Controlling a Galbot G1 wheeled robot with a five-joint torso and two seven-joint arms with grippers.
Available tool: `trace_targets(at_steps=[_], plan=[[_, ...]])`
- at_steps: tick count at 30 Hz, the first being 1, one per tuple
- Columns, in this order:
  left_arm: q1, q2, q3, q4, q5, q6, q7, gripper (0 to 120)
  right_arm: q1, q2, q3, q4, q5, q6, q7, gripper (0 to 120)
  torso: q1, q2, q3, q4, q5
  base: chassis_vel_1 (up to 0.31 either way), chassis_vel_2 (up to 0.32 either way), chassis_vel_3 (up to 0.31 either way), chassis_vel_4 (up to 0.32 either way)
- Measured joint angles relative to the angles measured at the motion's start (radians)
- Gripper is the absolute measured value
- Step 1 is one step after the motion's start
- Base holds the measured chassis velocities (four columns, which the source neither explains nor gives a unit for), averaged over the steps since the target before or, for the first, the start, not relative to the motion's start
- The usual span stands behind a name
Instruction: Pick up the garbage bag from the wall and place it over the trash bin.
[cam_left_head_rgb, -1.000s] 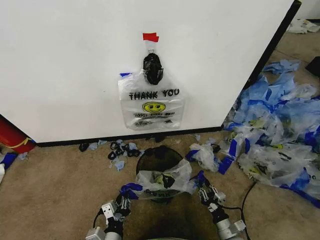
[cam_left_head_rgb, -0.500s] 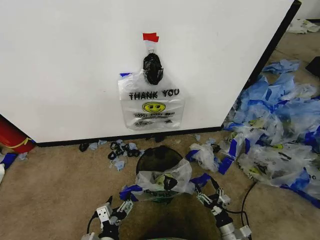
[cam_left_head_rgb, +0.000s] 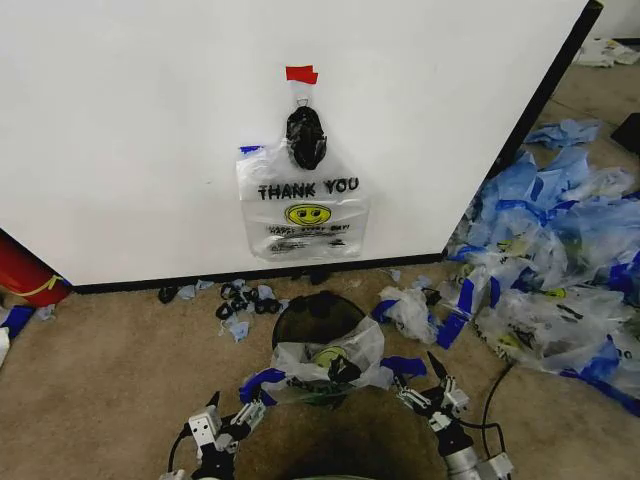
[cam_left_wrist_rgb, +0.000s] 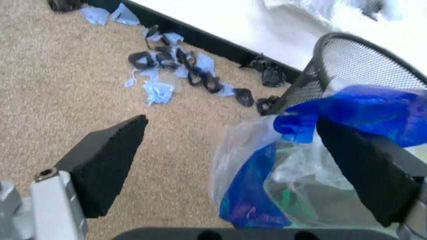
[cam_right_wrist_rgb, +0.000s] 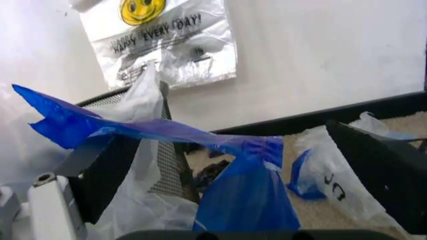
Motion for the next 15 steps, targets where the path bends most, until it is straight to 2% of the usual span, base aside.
trace_targets(at_steps=[15], plan=[[-0.006,0.000,0.006,0.006,0.000,0.002,0.001,98,-0.012,-0.015,0.010,0.006,0.000,0.000,-0.002,100,0.000,0.000,0.000,0.0000,0.0000,0.000,0.000,0.000,0.000]])
